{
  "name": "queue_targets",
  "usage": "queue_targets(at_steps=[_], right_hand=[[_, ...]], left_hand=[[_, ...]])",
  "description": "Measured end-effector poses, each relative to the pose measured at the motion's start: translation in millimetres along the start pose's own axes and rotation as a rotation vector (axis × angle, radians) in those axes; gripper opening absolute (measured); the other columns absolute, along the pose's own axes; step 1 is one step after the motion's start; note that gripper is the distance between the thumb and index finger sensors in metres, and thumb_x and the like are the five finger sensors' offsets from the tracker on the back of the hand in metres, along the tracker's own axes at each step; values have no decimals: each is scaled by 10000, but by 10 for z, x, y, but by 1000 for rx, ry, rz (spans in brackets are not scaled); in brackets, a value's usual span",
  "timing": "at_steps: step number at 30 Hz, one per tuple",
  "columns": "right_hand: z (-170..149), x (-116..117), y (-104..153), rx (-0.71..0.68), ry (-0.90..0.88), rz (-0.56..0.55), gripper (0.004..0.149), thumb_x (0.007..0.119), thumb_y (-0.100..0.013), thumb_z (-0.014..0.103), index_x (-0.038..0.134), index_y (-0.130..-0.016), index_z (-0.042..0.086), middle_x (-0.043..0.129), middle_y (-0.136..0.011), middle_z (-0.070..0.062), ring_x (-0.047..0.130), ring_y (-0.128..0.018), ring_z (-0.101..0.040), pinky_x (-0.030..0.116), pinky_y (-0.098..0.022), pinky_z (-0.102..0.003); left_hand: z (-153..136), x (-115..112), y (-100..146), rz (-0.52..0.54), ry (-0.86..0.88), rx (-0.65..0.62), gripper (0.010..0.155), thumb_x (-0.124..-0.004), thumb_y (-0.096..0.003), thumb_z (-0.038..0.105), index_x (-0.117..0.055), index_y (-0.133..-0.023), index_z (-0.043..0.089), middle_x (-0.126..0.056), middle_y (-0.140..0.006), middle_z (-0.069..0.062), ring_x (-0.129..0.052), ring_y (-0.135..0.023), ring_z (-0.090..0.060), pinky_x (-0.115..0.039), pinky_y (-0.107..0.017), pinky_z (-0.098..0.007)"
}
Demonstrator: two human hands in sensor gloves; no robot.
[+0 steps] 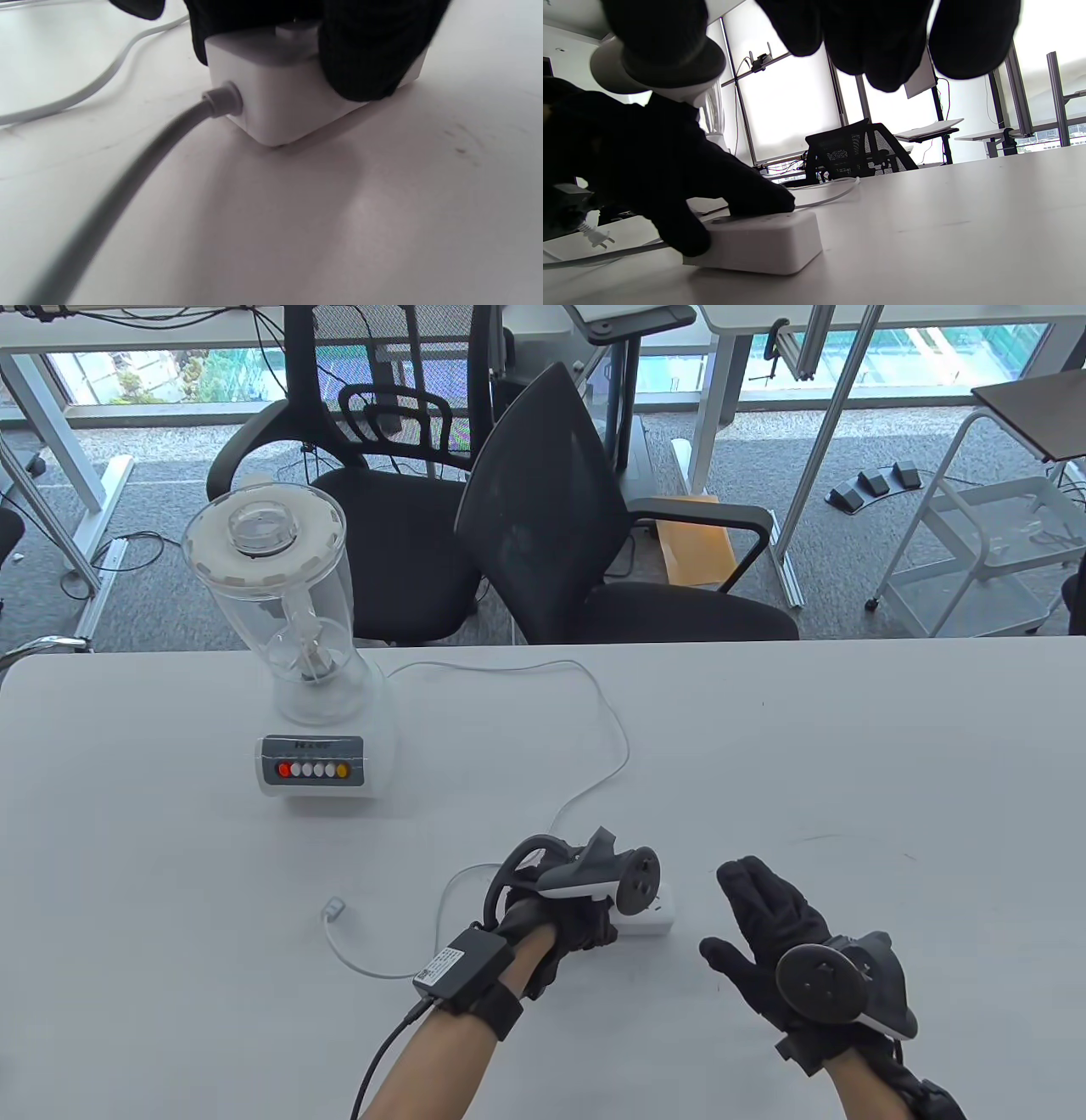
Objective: Plug the blender into the power strip
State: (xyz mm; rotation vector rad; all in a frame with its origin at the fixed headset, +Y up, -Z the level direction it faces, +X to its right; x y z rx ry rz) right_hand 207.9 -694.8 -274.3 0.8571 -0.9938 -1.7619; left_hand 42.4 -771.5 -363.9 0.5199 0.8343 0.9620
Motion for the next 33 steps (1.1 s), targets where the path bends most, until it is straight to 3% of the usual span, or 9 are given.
queue_targets(at_steps=[9,21,27,33], right_hand=[[-2,-1,8,6,-6,4,833,687,-495,530,485,-1135,37,526,-1114,-333,678,-941,-547,661,-575,-688],[14,8,16,-5,-5,5,835,687,-495,531,483,-1135,35,528,-1112,-334,680,-940,-547,661,-574,-688],[28,17,20,-8,-4,11,835,687,-495,530,484,-1135,34,530,-1112,-333,682,-939,-547,663,-573,-687],[38,27,23,-11,-7,14,832,687,-495,530,488,-1133,34,532,-1111,-333,684,-937,-548,663,-573,-687]], left_hand=[[36,-3,11,24,-86,35,899,-889,-368,502,-438,-1129,338,-645,-1165,85,-793,-1024,-244,-562,-800,-624],[-43,-47,29,-22,7,42,1001,-836,-336,593,-325,-1144,295,-573,-1206,41,-721,-1086,-296,-540,-799,-628],[-165,79,197,23,46,50,975,-780,-354,623,-314,-1145,296,-546,-1215,31,-690,-1099,-308,-528,-800,-632],[-556,175,495,64,26,143,905,-771,-385,601,-368,-1141,312,-572,-1206,31,-702,-1091,-308,-538,-795,-626]])
Point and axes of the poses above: the tracker on the back of each hand, its own z axis roughly to the thumb side, its own y axis roughly from the fingertips to the wrist, x = y × z, the point moved 5 cm from there along -y, roughly from the wrist to the fingertips
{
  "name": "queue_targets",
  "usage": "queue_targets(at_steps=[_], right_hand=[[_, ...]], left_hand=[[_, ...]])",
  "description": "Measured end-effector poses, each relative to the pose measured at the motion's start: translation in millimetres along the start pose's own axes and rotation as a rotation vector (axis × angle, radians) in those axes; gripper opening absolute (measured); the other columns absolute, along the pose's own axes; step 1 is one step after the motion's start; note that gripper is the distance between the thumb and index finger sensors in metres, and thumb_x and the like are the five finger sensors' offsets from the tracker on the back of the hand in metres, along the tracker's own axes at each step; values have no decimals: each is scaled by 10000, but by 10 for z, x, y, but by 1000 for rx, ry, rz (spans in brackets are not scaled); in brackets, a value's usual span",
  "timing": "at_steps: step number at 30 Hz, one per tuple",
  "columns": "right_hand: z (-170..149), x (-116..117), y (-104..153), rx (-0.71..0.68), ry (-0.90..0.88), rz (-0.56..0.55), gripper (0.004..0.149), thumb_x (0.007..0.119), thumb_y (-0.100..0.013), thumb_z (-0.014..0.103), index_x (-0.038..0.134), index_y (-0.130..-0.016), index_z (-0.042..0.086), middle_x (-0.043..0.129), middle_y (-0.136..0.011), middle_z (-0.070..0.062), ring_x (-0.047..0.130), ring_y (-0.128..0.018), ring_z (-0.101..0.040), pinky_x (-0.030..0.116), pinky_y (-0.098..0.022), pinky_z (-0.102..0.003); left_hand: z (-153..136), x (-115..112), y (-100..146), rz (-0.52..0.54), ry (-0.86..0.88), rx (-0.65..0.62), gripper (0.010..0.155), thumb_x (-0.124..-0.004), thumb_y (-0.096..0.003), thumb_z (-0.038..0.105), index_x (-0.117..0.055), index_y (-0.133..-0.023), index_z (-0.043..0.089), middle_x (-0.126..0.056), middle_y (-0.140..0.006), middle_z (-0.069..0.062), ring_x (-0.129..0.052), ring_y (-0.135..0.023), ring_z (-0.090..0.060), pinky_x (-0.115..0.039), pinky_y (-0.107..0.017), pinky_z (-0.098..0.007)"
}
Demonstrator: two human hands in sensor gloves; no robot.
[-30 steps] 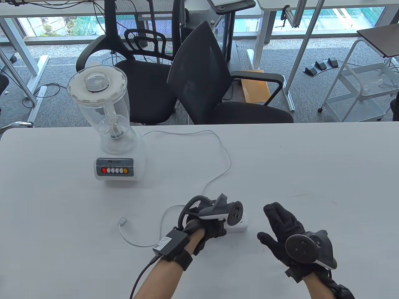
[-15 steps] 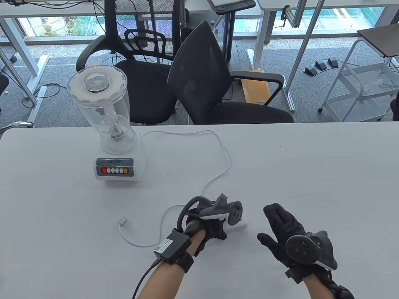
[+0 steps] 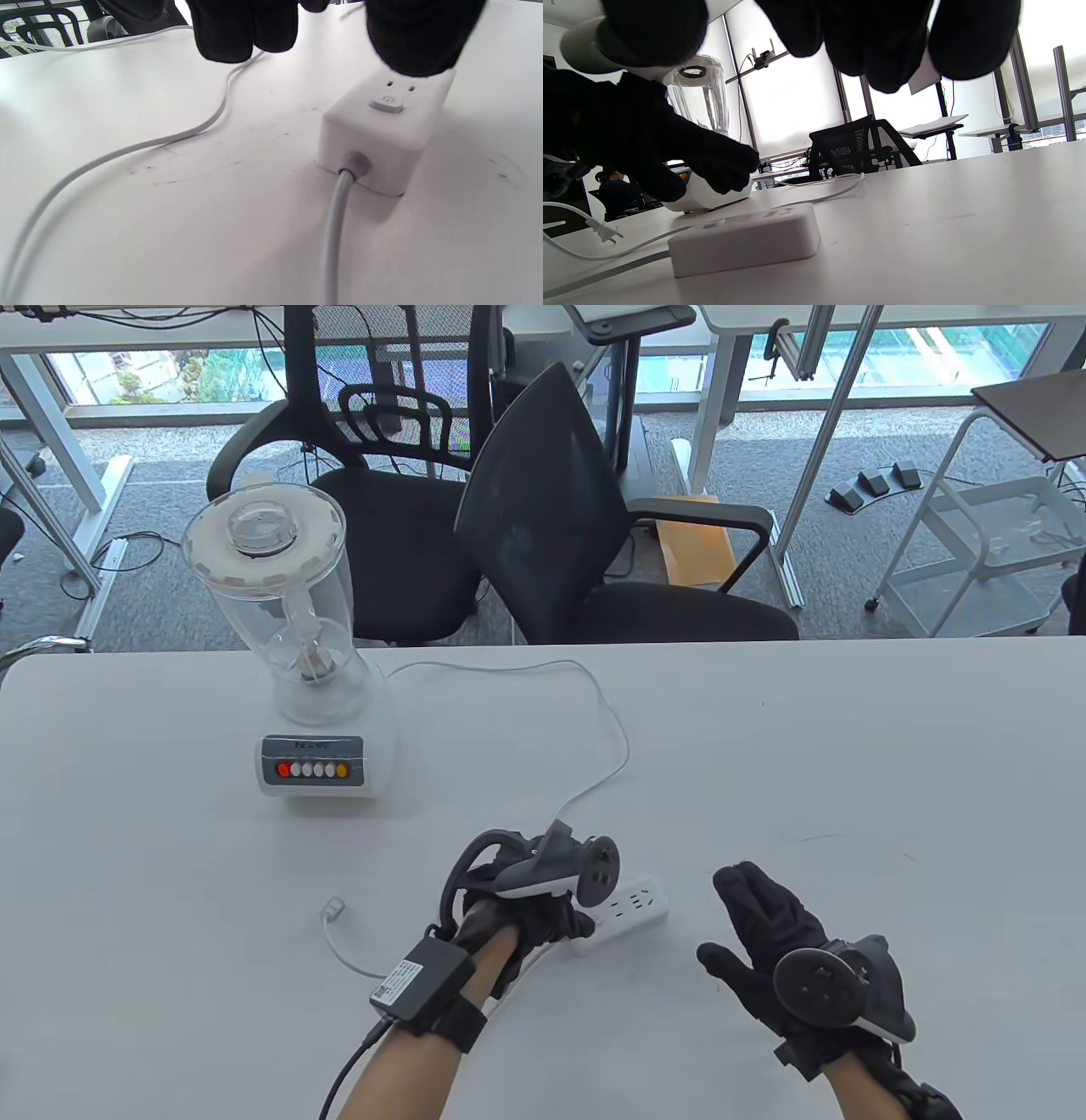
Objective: Plug the blender into the power strip
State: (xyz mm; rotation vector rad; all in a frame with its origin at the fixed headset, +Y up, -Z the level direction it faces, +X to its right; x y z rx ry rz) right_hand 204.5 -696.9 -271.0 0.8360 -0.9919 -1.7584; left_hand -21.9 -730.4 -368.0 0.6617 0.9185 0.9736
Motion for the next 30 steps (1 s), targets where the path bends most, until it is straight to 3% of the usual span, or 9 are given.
queue_targets(at_steps=[18,24,30], right_hand=[[22,47,-4,1,-7,28,822,687,-496,529,509,-1129,36,540,-1108,-334,690,-933,-548,667,-570,-685],[10,61,-8,10,-14,39,817,687,-497,529,518,-1127,38,546,-1106,-335,695,-931,-547,669,-569,-684],[8,70,-15,12,-15,47,815,687,-496,528,522,-1126,37,548,-1105,-334,698,-930,-545,671,-568,-683]], left_hand=[[-1593,-168,643,-77,37,416,795,-742,-421,591,-510,-1128,311,-686,-1164,-12,-788,-1025,-331,-604,-761,-600],[-2013,-425,779,-164,92,524,764,-726,-432,590,-556,-1116,296,-771,-1112,-18,-859,-964,-322,-651,-734,-582],[-2278,-632,876,-220,252,561,699,-707,-449,584,-633,-1086,304,-847,-1058,-19,-909,-914,-314,-680,-711,-573]])
Point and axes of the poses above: the tracker on the back of each hand, its own z axis roughly to the thumb side, its own y axis roughly from the fingertips to the wrist, x = y × z, the point moved 5 cm from there along -y, roughly from the wrist to the fingertips
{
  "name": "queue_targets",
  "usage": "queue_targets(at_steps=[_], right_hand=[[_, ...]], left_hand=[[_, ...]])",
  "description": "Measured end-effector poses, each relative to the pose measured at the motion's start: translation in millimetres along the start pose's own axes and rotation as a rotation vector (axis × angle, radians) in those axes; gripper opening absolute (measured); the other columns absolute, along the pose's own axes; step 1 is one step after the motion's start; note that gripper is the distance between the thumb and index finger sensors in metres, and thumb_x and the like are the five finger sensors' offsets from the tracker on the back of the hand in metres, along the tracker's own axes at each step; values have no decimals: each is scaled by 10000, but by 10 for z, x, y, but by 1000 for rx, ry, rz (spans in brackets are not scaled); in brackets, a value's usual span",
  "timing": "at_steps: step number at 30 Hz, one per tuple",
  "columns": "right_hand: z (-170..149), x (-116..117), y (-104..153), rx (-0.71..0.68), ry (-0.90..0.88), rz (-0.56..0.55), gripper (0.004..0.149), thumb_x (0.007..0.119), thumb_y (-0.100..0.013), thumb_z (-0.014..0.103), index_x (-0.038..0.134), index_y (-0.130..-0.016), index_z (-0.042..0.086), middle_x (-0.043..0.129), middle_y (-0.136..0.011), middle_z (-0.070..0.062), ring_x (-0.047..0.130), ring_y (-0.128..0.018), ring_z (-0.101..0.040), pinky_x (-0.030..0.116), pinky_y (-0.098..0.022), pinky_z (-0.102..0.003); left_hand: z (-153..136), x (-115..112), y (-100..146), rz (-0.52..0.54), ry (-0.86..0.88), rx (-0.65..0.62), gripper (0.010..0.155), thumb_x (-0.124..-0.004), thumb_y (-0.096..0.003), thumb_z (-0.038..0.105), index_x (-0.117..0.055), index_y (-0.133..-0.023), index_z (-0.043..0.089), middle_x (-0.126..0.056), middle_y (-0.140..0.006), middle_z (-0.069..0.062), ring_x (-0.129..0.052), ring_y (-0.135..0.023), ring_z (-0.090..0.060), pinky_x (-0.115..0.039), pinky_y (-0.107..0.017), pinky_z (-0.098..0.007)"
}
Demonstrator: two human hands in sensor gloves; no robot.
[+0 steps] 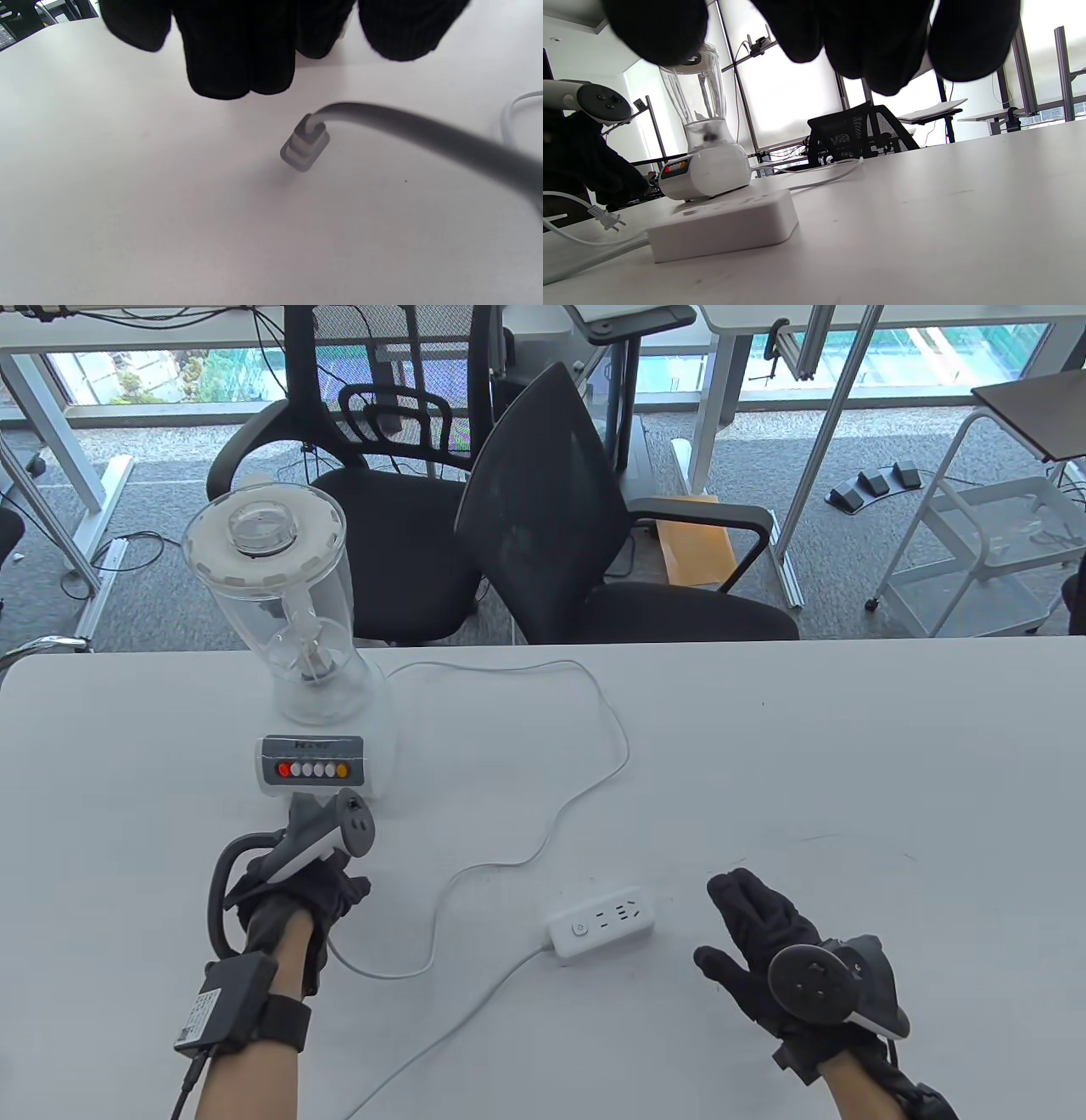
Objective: Plug the blender into the power strip
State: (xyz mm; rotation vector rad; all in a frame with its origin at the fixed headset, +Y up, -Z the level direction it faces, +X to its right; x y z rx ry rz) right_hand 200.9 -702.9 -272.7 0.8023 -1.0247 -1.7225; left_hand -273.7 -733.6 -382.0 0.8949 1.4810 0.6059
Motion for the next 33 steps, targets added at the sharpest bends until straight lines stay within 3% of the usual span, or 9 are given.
queue_targets(at_steps=[6,14,20,26,33], right_hand=[[-8,7,-3,4,-1,7,812,687,-496,527,528,-1124,38,551,-1104,-335,701,-927,-546,671,-568,-683],[-13,18,-6,7,-5,15,809,687,-496,527,533,-1122,39,557,-1103,-334,704,-927,-544,673,-567,-682],[-16,22,-6,7,-7,17,809,688,-495,527,535,-1122,38,558,-1102,-334,703,-926,-545,673,-567,-682],[3,65,-21,0,-3,33,808,687,-496,527,536,-1122,39,557,-1102,-335,703,-926,-546,673,-566,-682],[157,243,-73,-47,52,90,819,688,-496,524,499,-1131,42,550,-1122,-288,688,-942,-543,668,-569,-687]], left_hand=[[-118,-103,-68,-47,46,9,644,-702,-454,575,-730,-1027,281,-956,-939,14,-986,-816,-282,-727,-679,-549],[-110,-316,-172,-154,54,31,685,-715,-447,589,-709,-1028,224,-1033,-782,89,-1069,-663,-211,-805,-617,-500],[-106,-274,-191,-103,102,23,638,-775,-436,537,-711,-1009,265,-1021,-763,124,-1053,-651,-169,-800,-634,-481],[14,-80,-89,-6,160,-51,639,-801,-413,532,-722,-997,284,-1025,-759,124,-1054,-649,-166,-800,-638,-479],[448,117,133,101,72,-168,614,-806,-420,511,-710,-1001,339,-1000,-804,117,-1032,-693,-177,-778,-660,-494]])
Point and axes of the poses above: the tracker on the back of each hand, its own z axis roughly to the thumb side, its own y axis roughly from the fingertips to the wrist, x = y × z, the point moved 5 cm from there along -y, roughly from the wrist to the fingertips
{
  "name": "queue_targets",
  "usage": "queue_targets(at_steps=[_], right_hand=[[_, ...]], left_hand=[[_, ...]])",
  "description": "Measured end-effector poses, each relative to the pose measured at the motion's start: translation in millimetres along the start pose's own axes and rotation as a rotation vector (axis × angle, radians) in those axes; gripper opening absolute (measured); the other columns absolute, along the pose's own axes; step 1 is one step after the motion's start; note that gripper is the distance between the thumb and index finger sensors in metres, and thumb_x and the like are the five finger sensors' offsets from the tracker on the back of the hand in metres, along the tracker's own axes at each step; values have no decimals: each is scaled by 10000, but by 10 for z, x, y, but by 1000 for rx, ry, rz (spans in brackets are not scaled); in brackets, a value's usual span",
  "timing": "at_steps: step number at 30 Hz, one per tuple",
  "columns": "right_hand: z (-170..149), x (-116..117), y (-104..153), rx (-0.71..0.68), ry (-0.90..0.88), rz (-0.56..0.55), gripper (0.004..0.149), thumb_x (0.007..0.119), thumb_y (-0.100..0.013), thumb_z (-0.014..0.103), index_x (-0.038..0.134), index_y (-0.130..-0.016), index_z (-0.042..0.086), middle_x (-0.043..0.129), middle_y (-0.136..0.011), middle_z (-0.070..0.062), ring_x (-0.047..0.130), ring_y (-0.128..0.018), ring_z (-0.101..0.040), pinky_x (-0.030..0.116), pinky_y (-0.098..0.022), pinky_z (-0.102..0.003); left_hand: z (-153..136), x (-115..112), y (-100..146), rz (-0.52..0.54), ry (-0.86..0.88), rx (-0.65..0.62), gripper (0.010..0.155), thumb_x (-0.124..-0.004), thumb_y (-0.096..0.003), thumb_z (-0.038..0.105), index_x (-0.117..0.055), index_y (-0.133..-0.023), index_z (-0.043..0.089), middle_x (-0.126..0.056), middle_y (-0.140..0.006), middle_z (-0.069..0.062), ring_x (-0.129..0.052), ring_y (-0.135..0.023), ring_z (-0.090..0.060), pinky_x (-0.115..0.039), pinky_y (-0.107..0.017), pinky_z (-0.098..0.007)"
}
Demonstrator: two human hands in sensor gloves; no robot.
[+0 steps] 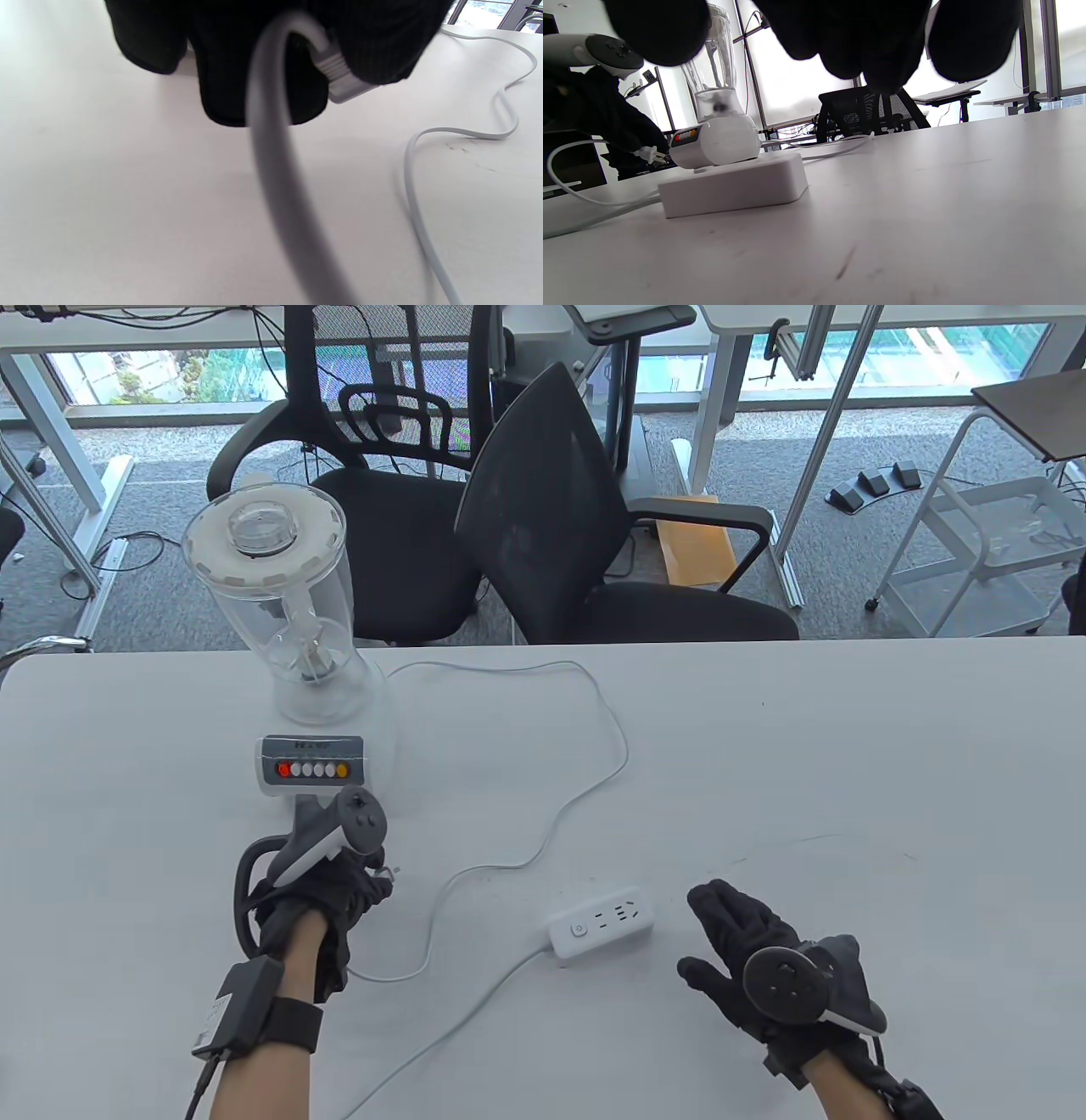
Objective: Plug the blender into the power strip
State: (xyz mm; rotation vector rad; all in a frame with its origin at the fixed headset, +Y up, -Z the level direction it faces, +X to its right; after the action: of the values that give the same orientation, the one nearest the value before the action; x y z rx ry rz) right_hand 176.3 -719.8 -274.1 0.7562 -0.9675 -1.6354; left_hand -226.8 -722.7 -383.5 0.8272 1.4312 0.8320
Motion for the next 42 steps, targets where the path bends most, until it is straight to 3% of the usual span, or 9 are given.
queue_targets(at_steps=[11,17,31,42], right_hand=[[219,381,-179,-64,90,148,836,681,-501,525,382,-1153,95,381,-1177,-226,496,-1008,-582,618,-590,-713],[261,687,-268,-66,170,319,824,675,-504,521,338,-1145,127,296,-1175,-197,447,-1026,-557,597,-604,-715],[208,693,-277,-62,113,333,818,674,-508,519,310,-1142,152,276,-1176,-201,502,-1025,-551,601,-604,-715],[189,704,-281,-64,99,337,820,673,-508,520,306,-1142,152,276,-1174,-211,499,-1024,-557,595,-604,-720]], left_hand=[[849,152,332,138,-200,-184,547,-822,-422,487,-760,-954,379,-977,-843,112,-1017,-723,-175,-766,-676,-498],[1234,211,514,204,-277,-259,536,-842,-408,491,-785,-930,387,-991,-833,120,-1026,-714,-165,-766,-679,-498],[1919,128,556,226,-383,-360,535,-873,-379,506,-811,-898,396,-1005,-811,134,-1040,-691,-147,-770,-682,-492],[2240,-19,504,195,-423,-387,533,-868,-385,500,-804,-904,395,-995,-822,132,-1029,-708,-152,-759,-692,-495]])
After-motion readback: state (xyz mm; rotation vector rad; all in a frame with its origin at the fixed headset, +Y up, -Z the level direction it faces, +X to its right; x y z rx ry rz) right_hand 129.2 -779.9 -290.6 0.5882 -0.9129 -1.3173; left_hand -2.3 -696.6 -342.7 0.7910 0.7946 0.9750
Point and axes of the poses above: the tracker on the back of each hand, its own z axis roughly to the thumb side, its own y axis roughly from the fingertips to the wrist, x = y × z, the point moved 5 cm from there along -y, roughly from the wrist to the fingertips
